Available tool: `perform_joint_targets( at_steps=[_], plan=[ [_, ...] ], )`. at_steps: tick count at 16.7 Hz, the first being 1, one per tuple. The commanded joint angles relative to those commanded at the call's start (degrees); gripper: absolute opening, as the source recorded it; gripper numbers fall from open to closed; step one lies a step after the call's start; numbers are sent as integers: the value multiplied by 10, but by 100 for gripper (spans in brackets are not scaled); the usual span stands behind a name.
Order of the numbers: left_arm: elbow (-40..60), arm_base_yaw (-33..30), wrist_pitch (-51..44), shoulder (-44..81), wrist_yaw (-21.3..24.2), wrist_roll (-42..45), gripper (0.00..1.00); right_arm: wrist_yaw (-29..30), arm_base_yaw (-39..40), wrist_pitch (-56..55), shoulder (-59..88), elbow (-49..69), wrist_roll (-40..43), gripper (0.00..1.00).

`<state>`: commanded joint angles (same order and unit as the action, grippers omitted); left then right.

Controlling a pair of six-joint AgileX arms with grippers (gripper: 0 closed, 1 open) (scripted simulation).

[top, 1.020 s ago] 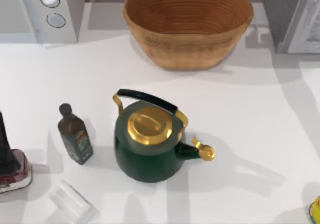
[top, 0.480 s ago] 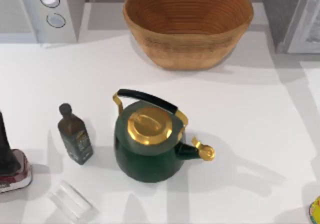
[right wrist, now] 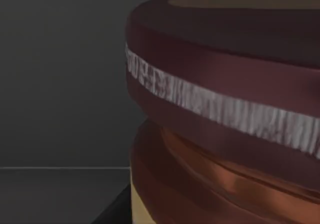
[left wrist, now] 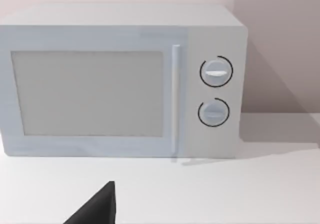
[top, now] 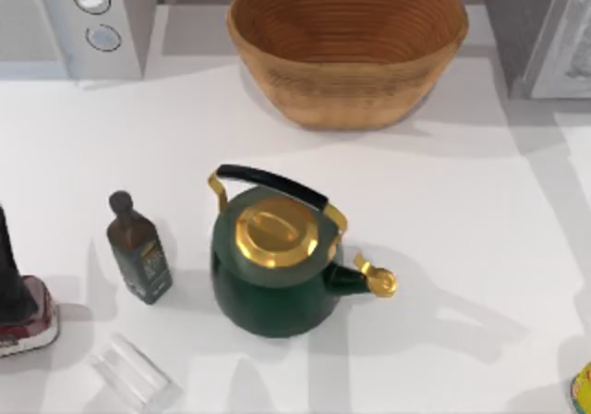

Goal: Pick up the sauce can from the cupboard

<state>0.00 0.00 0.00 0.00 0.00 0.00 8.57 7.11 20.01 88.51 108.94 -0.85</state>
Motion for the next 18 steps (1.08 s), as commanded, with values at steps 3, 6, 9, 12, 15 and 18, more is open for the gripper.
perform_joint_targets(
  at_steps=[3,6,9,12,15,18],
  plan=[
    [0,0,0,0,0,0,100,0,0,0,0,0,0,47],
    [0,0,0,0,0,0,100,0,0,0,0,0,0,25],
    [0,0,0,0,0,0,100,0,0,0,0,0,0,2],
    [0,0,0,0,0,0,100,0,0,0,0,0,0,0],
    [0,0,0,0,0,0,100,0,0,0,0,0,0,0],
    [0,0,0,0,0,0,100,0,1,0,0,0,-1,0]
  ],
)
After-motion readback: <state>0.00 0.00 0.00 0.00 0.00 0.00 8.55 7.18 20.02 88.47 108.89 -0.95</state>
